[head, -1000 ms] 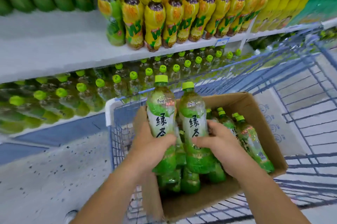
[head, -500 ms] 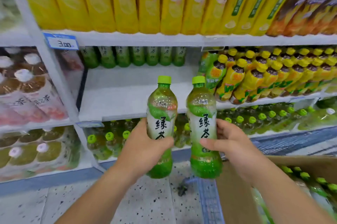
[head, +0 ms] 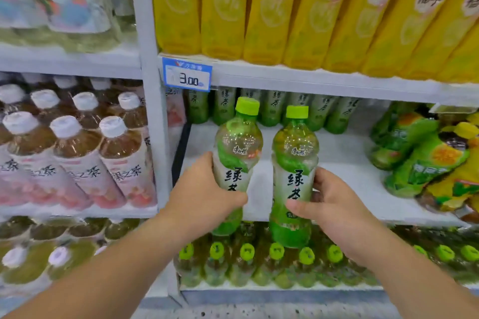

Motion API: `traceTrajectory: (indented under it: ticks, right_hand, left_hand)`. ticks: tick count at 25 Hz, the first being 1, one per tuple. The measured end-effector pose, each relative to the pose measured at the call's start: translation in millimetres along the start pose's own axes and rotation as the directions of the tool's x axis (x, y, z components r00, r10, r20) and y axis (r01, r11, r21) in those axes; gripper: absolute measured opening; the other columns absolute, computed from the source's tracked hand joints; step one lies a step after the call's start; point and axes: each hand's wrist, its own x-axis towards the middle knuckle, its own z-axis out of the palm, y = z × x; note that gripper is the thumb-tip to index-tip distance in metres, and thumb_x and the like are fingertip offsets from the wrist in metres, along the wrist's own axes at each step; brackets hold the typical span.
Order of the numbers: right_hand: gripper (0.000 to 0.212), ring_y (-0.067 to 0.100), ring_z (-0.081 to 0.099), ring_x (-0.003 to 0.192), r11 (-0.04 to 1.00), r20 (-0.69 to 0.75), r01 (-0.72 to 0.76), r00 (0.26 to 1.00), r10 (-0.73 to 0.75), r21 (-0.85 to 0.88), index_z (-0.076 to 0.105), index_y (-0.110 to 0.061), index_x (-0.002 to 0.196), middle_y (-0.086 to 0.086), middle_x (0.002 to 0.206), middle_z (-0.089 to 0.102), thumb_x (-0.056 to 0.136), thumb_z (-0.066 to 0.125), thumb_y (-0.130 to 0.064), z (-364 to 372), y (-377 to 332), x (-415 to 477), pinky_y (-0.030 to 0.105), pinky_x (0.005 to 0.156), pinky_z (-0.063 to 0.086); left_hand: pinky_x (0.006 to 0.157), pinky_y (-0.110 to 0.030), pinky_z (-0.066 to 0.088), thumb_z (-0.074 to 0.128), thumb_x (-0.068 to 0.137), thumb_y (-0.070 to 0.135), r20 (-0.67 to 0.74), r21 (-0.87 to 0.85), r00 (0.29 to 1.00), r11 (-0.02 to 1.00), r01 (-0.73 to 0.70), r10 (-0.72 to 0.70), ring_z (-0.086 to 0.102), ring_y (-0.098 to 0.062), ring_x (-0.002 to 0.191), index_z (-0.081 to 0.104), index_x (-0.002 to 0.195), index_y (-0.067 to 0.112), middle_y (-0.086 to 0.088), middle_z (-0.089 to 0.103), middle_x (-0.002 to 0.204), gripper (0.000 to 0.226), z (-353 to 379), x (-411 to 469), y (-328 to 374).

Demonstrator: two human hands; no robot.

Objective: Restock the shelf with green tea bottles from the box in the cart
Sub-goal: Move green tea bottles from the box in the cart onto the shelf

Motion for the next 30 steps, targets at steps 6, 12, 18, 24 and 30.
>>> traceTrajectory:
  ticks: [6, 12, 18, 24, 30]
  right_hand:
    - [0.057, 0.015, 0.068, 0.108, 0.991, -0.047, 0.122, 0.992, -0.119, 0.060, 0.057, -0.021, 0.124, -0.002, 0.116, 0.072, 0.079, 0.077, 0.007, 27, 18, 82, 0.043, 0.100, 0.052]
    - [0.057, 0.013, 0.064, 0.115, 0.951, -0.021, 0.303, 0.953, -0.302, 0.066, 0.051, -0.034, 0.115, -0.003, 0.122, 0.067, 0.083, 0.073, 0.007, 50, 26, 135, 0.043, 0.102, 0.051]
    - [0.052, -0.016, 0.059, 0.095, 0.937, -0.001, 0.325, 0.945, -0.328, -0.131, 0.047, -0.043, 0.112, -0.023, 0.109, 0.060, 0.085, 0.076, -0.009, 57, 44, 138, 0.008, 0.080, 0.048]
    - [0.051, 0.005, 0.062, 0.098, 0.903, -0.055, 0.344, 0.928, -0.370, -0.258, 0.052, -0.023, 0.127, -0.014, 0.106, 0.062, 0.084, 0.078, -0.015, 73, 36, 179, 0.020, 0.086, 0.049]
    - [0.044, 0.009, 0.059, 0.100, 0.914, -0.077, 0.363, 0.921, -0.381, -0.183, 0.052, -0.016, 0.128, -0.009, 0.107, 0.060, 0.089, 0.073, -0.011, 98, 29, 213, 0.021, 0.088, 0.046]
  left_hand:
    - [0.066, -0.019, 0.046, 0.081, 0.070, 0.016, -0.141, -0.084, 0.986, 0.992, -0.099, 0.087, 0.062, -0.002, 0.087, 0.053, 0.105, 0.033, 0.013, 0.065, 0.094, 0.047, 19, 63, -45]
    - [0.085, -0.025, 0.052, 0.077, 0.071, 0.014, -0.303, -0.197, 0.945, 0.962, -0.191, 0.126, 0.063, -0.007, 0.097, 0.043, 0.124, 0.019, 0.006, 0.063, 0.106, 0.063, 33, 114, -66]
    - [0.109, -0.039, 0.038, 0.080, 0.077, 0.018, -0.408, -0.001, 0.910, 0.997, -0.073, 0.067, 0.043, -0.031, 0.125, 0.032, 0.133, 0.008, -0.013, 0.035, 0.135, 0.075, 46, 124, -71]
    - [0.098, -0.032, 0.043, 0.082, 0.081, 0.021, -0.471, -0.078, 0.880, 0.991, -0.105, 0.056, 0.054, -0.017, 0.114, 0.041, 0.132, 0.018, -0.003, 0.052, 0.129, 0.066, 41, 146, -77]
    - [0.089, -0.027, 0.046, 0.077, 0.085, 0.022, -0.496, -0.153, 0.867, 0.988, -0.035, -0.046, 0.058, -0.013, 0.099, 0.049, 0.134, 0.028, -0.002, 0.059, 0.122, 0.057, 39, 183, -90]
